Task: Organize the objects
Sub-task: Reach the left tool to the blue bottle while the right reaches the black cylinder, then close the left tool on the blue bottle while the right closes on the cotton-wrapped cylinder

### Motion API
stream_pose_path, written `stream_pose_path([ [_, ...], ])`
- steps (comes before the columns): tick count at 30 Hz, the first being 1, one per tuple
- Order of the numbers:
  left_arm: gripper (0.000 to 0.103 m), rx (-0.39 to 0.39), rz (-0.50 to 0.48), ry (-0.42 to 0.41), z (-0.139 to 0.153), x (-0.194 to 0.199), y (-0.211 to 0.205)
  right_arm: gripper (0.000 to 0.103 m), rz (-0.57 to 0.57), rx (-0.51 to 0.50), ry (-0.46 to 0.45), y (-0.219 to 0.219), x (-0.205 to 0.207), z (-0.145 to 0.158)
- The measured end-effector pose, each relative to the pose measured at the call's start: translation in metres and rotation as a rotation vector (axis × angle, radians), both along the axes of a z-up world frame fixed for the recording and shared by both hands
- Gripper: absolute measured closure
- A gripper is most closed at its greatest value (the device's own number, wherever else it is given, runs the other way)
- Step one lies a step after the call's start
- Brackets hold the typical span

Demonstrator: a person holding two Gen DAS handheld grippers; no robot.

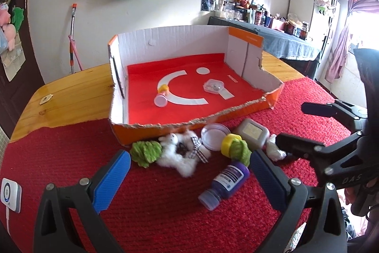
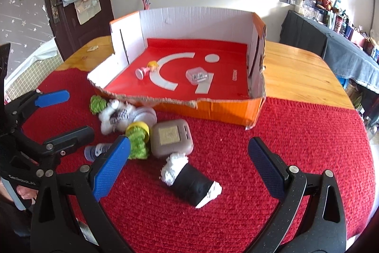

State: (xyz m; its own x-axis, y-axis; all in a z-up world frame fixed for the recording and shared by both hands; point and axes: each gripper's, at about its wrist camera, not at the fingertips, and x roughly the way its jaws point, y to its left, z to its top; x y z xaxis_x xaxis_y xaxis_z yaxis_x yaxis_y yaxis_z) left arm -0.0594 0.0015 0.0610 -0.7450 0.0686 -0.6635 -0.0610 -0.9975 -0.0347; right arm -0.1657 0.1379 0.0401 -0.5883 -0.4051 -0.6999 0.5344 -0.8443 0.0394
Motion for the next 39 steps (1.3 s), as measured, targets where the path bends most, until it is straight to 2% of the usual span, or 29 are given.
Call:
stream_pose_path([
  [3, 0.002, 0.003, -0.011, -0.005, -0.003, 0.002, 0.004, 0.003, 0.003, 0.01, -0.002, 0.001, 0.004, -0.005],
  [8, 0.005, 0.007, -0.031, -0.023, -0.01, 0.003, 0.01, 0.016, -0.003, 0.014, -0.019, 0.004, 0.006, -0.012],
  [11, 0.007, 0.005, -0.044, -0.034, -0.016, 0.003, 0.014, 0.02, -0.006, 0.018, -0.035, 0.006, 0.006, -0.016],
  [24, 0.015, 0.023, -0.058, -0.09, -0.036, -0.002, 0.016, 0.031, -0.031, 0.014, -0.097, 0.014, 0.009, -0.04],
  [27, 0.021, 0.022, -0.056, -0.098, -0.04, -0.004, 0.017, 0.032, -0.032, 0.011, -0.093, 0.013, 0.01, -0.04],
  [33, 0.034, -0.002, -0.063, -0.103, -0.047, -0.005, 0.022, 0.042, -0.024, 0.052, -0.06, 0.004, 0.015, -0.042],
  [38, 0.056, -0.003, -0.076, -0.097, -0.045, -0.005, 0.024, 0.047, -0.027, 0.041, -0.057, 0.005, 0.015, -0.041],
  [39, 0.066, 0.002, -0.079, -0.098, -0.044, -0.005, 0.023, 0.047, -0.027, 0.031, -0.06, 0.006, 0.015, -0.041],
])
